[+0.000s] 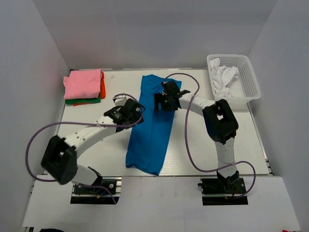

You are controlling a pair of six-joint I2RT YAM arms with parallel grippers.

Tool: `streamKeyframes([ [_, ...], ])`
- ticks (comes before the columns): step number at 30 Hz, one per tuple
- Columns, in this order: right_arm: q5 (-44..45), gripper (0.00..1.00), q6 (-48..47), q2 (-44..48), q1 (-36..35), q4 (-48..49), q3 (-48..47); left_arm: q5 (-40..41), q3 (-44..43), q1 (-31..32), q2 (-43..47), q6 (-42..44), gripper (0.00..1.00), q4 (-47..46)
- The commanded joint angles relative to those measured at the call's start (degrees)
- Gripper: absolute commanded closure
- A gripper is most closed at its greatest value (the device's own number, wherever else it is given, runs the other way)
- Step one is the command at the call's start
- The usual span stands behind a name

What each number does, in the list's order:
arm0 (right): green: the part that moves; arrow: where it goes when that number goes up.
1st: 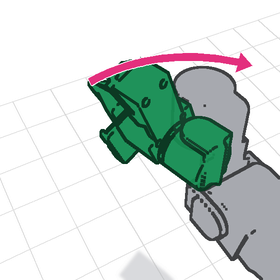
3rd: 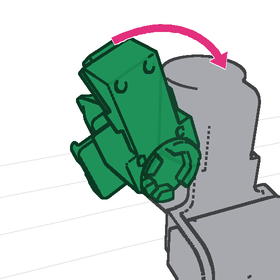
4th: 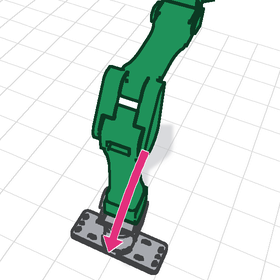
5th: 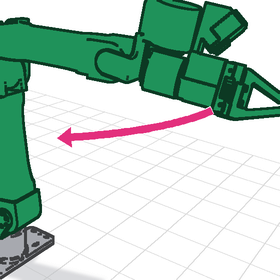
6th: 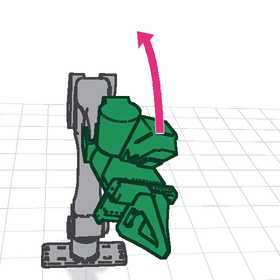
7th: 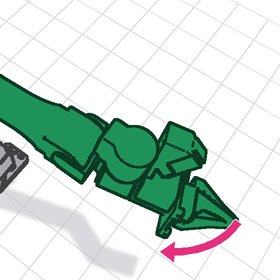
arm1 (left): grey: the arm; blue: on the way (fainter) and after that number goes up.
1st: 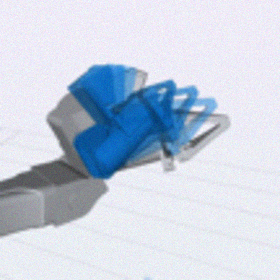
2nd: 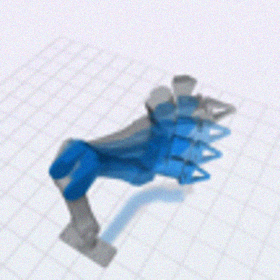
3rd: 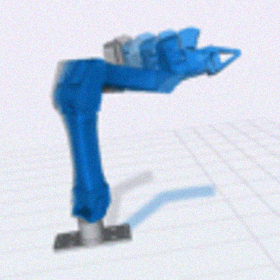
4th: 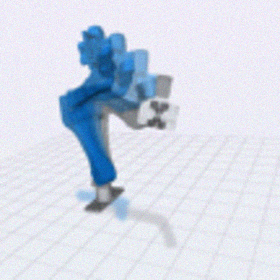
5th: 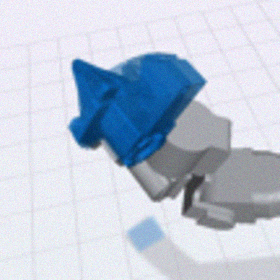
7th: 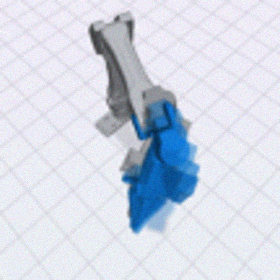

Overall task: Fold and stack the t-shirts
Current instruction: Rotate the tshirt 90 degrees, then grab the bottom of the folded rectangular tshirt with both arms

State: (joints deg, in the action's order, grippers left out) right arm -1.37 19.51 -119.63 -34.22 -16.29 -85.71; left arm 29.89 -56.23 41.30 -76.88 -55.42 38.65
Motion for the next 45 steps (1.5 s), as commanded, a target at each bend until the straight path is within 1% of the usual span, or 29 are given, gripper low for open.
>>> streamKeyframes([
  [1, 3.7, 0.10, 2.0, -3.5, 2.4, -1.4, -1.3, -13.2, -4.8, -7.9, -5.4, 10.0, 0.00, -6.3],
  [4, 2.7, 0.10, 1.8, -7.6, 5.1, -3.8, -5.3, -19.0, -7.8, -10.4, -9.7, 14.2, 0.00, -8.3],
  [5, 2.4, 0.10, 1.0, -9.4, 6.0, -4.6, -9.5, -20.2, -7.8, -11.1, -9.7, 15.2, 0.00, -8.9],
  [7, -0.1, 0.10, -1.3, -11.1, 7.1, -4.9, -13.8, -22.2, -8.3, -11.7, -10.3, 16.2, 0.00, -9.5],
  [11, -2.8, 0.10, -6.5, -10.4, 7.2, -4.8, -18.8, -23.5, -5.0, -11.7, -7.8, 16.7, 0.00, -7.2],
  [13, -3.8, 0.10, -7.6, -7.2, 6.8, -5.4, -17.8, -23.5, -3.2, -10.7, -6.3, 15.9, 0.00, -6.1],
  [14, -4.2, 0.10, -7.7, -3.1, 6.4, -4.4, -15.9, -22.6, -0.9, -10.0, -5.6, 15.9, 0.00, -5.6],
  [15, -6.3, 0.10, -7.8, -0.7, 6.1, -3.0, -7.9, -25.7, 0.6, -10.0, -4.7, 15.3, 0.00, -5.6],
  [16, -7.2, 0.10, -7.6, 6.7, 5.5, 1.7, -4.8, -28.5, 2.4, -10.0, -3.5, 15.3, 0.00, -7.3],
  [17, -8.3, 0.10, -6.7, 9.0, 5.2, 3.1, -1.9, -32.7, 6.4, -9.4, -2.9, 15.3, 0.00, -8.7],
  [18, -8.6, 0.10, -5.8, 11.2, 4.8, 4.1, 6.4, -35.3, 8.3, -9.4, -2.3, 14.8, 0.00, -10.2],
  [19, -8.6, 0.10, -5.1, 17.5, 4.4, 6.0, 9.2, -38.0, 10.1, -8.7, -1.5, 14.8, 0.00, -13.5],
  [20, -8.7, 0.10, -2.3, 19.6, 4.1, 6.9, 11.9, -41.5, 12.9, -8.7, -1.5, 14.2, 0.00, -14.5],
  [22, -9.4, 0.10, -0.4, 25.1, 3.6, 8.1, 23.1, -42.0, 14.5, -6.7, -0.9, 13.6, 0.00, -14.5],
  [23, -10.4, 0.10, 2.3, 28.3, 3.4, 7.9, 27.5, -42.0, 15.6, -6.7, -0.9, 12.8, 0.00, -14.5],
  [24, -10.8, 0.10, 3.0, 31.3, 3.2, 7.1, 29.4, -42.0, 16.2, -5.3, -0.9, 12.8, 0.00, -13.8],
  [25, -11.1, 0.10, 3.9, 32.6, 2.8, 6.7, 35.1, -42.0, 16.8, -4.7, -0.9, 12.8, 0.00, -13.8],
  [26, -13.5, 0.10, 5.8, 35.2, 2.3, 6.3, 37.0, -42.5, 17.9, -4.2, -0.4, 12.8, 0.00, -14.7],
  [27, -14.4, 0.10, 6.5, 37.5, 1.9, 6.0, 38.9, -42.5, 17.9, -3.0, -0.4, 12.8, 0.00, -14.7],
  [28, -15.2, 0.10, 7.0, 38.7, 1.7, 4.3, 43.4, -42.5, 18.6, -2.5, -0.4, 12.8, 0.00, -15.2],
  [29, -15.7, 0.10, 8.5, 41.5, 1.4, 3.6, 44.7, -42.5, 18.6, -2.5, -0.4, 12.8, 0.00, -15.2],
  [32, -18.5, 0.10, 10.2, 44.7, 0.3, 2.4, 50.1, -42.5, 19.1, -0.7, -0.9, 12.2, 0.09, -14.7],
  [33, -19.5, 0.10, 11.2, 45.1, 0.0, 2.7, 52.2, -42.5, 19.7, 0.0, -1.4, 12.2, 0.17, -14.7],
  [35, -22.2, 0.10, 12.0, 46.4, -0.5, 3.4, 54.2, -41.6, 20.3, 0.6, -1.4, 11.6, 0.25, -14.1],
  [36, -23.2, 0.10, 12.4, 46.5, -0.8, 3.7, 55.4, -40.4, 21.1, 1.1, -2.0, 11.0, 0.32, -14.1],
  [38, -23.7, 0.10, 12.7, 46.7, -0.7, 3.7, 56.5, -40.4, 21.6, 1.2, -2.0, 10.9, 0.38, -14.9],
  [39, -23.7, 0.10, 12.6, 46.4, -0.7, 3.9, 56.6, -40.4, 23.3, 1.2, -2.0, 10.4, 0.44, -15.8],
  [42, -24.6, 0.16, 13.0, 46.2, -0.9, 4.7, 57.8, -39.9, 23.9, 1.2, -2.7, 9.8, 0.53, -16.5],
  [45, -24.0, 0.24, 13.4, 46.0, -0.9, 5.7, 58.7, -38.7, 23.9, 1.2, -3.2, 9.3, 0.71, -16.5],
])
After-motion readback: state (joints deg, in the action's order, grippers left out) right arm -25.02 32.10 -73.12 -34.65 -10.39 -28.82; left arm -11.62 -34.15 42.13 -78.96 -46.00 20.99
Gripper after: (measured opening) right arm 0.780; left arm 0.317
